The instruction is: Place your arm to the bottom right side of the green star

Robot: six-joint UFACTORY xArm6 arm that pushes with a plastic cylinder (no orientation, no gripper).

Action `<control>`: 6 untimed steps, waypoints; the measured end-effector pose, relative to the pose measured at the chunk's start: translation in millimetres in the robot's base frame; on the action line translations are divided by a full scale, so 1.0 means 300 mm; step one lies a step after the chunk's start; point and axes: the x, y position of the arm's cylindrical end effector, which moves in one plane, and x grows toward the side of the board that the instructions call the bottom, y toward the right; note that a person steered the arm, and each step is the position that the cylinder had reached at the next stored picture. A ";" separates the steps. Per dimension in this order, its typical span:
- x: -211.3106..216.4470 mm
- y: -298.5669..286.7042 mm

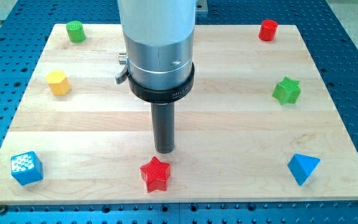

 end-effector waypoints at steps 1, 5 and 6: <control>0.000 0.000; -0.108 0.273; -0.095 0.449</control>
